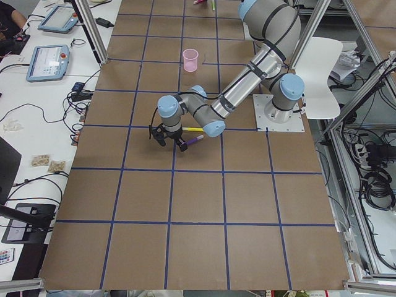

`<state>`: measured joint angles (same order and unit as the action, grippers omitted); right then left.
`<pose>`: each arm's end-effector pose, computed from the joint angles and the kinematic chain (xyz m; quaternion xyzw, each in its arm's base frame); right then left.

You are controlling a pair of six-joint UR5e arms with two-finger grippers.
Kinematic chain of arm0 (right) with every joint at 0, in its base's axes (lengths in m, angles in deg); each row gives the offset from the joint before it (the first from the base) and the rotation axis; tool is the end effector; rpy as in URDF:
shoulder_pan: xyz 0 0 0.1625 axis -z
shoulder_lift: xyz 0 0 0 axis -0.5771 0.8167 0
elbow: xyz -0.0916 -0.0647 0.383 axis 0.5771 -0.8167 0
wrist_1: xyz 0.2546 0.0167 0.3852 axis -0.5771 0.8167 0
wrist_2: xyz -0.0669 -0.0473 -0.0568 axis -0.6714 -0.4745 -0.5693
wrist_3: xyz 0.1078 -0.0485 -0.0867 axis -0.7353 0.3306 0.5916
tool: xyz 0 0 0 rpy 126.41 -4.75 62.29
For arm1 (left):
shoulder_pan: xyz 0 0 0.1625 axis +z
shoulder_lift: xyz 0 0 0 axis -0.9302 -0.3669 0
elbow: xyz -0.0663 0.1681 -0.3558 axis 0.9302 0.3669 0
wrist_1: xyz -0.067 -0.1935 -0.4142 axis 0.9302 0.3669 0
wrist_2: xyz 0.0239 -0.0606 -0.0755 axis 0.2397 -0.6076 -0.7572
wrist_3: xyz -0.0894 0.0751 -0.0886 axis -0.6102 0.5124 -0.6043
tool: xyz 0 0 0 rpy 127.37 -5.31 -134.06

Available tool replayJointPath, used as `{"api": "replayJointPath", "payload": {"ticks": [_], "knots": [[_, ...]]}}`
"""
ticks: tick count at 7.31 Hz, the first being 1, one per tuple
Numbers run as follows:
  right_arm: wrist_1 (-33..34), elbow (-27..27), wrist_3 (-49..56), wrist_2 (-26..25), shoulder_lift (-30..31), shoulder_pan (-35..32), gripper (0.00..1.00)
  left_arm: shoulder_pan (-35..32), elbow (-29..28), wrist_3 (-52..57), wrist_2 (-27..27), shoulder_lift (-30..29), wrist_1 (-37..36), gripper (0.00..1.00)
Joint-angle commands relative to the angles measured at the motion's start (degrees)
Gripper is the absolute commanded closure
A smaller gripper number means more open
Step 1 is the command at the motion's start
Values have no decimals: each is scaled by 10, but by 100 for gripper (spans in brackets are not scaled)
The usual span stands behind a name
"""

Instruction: Insert purple and pink pens into pink cup

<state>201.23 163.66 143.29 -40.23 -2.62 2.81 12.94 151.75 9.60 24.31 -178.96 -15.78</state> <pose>-0.3728 -0.4063 0.0715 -0.2986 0.9538 -0.0320 0.0064 0.2346 -0.5683 0.0830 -0.3109 0.9496 0.0396 0.0066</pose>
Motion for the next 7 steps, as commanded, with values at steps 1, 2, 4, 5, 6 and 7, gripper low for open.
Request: {"api": "replayJointPath", "payload": {"ticks": [1, 2, 4, 5, 6, 7], "knots": [[-2, -11, -37, -2, 36, -28, 100, -2, 0, 11, 8, -11, 1, 15], [-8, -13, -82, -19, 64, -85, 100, -1, 0, 11, 7, -11, 1, 22], [-44, -14, -215, -42, 94, -195, 100, -2, 0, 12, 6, -11, 3, 33], [-65, -15, -310, -56, 110, -257, 100, -2, 0, 12, 5, -15, 4, 33], [-93, -24, -394, -79, 126, -331, 100, -1, 0, 12, 4, -17, 6, 34], [-142, -47, -505, -93, 135, -404, 100, -2, 0, 12, 5, -16, 9, 55]]}}
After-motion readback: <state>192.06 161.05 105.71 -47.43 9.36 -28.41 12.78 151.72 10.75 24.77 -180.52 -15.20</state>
